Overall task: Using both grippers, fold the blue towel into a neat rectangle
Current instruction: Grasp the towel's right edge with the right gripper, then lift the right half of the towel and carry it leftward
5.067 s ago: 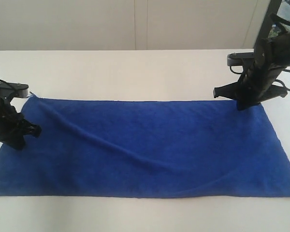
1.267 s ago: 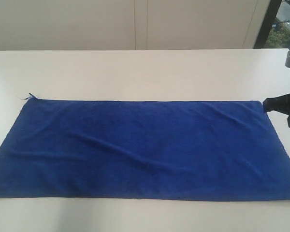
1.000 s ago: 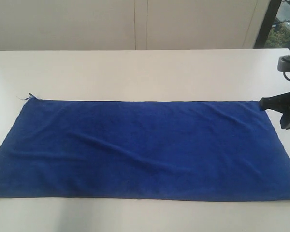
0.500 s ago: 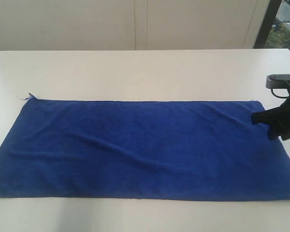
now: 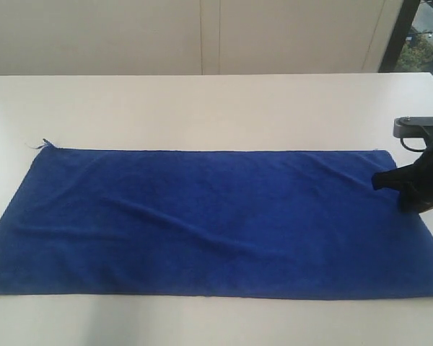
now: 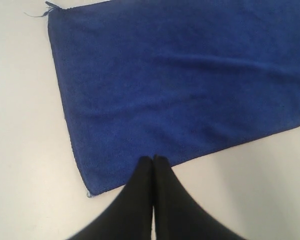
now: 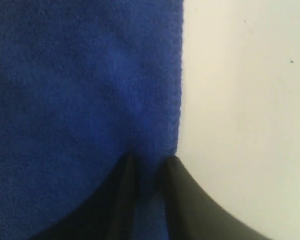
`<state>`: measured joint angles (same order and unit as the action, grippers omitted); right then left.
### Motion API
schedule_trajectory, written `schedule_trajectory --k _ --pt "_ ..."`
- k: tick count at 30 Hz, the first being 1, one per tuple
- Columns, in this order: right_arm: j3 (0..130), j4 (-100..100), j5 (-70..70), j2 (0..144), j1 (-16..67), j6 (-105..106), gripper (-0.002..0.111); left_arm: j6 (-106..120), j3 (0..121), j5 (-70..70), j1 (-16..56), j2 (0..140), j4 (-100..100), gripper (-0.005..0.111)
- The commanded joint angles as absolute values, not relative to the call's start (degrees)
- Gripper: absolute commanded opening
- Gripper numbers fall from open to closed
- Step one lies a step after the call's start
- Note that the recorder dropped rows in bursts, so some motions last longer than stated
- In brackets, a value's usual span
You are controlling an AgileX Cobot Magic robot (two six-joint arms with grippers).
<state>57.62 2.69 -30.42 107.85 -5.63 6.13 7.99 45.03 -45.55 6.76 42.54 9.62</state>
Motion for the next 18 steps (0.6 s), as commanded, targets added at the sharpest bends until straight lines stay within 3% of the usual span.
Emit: schedule_trajectory --k 1,18 --pt "57.56 2.04 -31.25 108.83 -5.83 6.67 0.000 7.70 44.54 -44.76 7.16 42.06 9.78 0.000" --pt "64.27 -6.53 -33.16 108.83 -14.26 -0.40 0.000 7.70 44.54 -44.51 7.16 42.06 9.78 0.000"
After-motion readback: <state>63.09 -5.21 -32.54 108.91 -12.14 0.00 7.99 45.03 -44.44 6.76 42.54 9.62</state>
